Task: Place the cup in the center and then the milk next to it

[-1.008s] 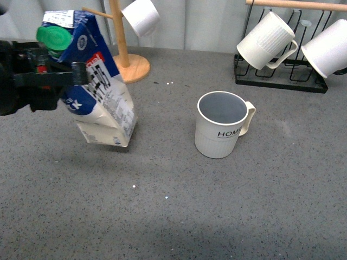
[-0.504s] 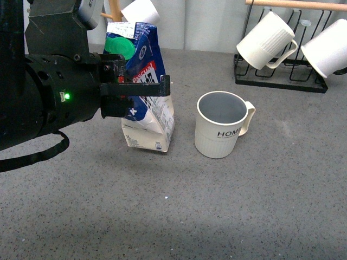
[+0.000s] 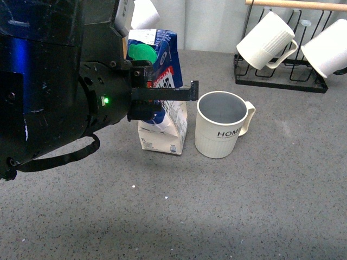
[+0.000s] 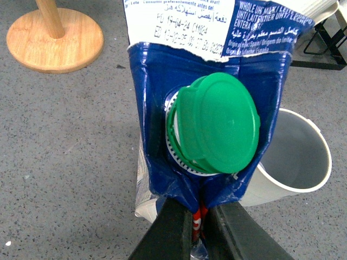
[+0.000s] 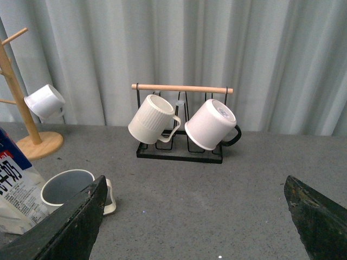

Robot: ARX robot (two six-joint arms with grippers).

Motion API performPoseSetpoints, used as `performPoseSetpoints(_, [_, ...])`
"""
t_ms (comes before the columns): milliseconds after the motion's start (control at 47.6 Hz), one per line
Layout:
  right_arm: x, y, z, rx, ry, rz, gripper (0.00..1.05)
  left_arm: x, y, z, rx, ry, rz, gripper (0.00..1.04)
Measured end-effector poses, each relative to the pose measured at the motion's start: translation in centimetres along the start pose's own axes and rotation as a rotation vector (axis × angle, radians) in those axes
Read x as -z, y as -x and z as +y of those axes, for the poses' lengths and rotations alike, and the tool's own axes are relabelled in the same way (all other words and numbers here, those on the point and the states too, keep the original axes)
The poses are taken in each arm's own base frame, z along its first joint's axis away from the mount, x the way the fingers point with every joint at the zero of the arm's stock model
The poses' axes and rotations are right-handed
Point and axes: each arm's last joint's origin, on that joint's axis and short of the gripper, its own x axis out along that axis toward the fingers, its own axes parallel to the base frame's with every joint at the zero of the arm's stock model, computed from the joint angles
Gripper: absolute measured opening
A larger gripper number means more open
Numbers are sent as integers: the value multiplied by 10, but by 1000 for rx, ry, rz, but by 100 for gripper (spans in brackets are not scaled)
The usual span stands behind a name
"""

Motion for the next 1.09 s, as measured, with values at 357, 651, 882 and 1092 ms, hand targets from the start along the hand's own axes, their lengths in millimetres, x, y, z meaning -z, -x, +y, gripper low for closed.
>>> performPoseSetpoints(357, [0,0,0,0,0,0,95,2,-4,-4,-8,-12,11,23])
performPoseSetpoints(651, [0,0,0,0,0,0,95,0,-4,-5,-22,-9,11,75])
performPoseSetpoints(882, [0,0,0,0,0,0,95,-25,11,-7,0,22,-64,98])
performPoseSetpoints(1092, [0,0,0,0,0,0,95,-46,23,-2,-36,45,-135,98])
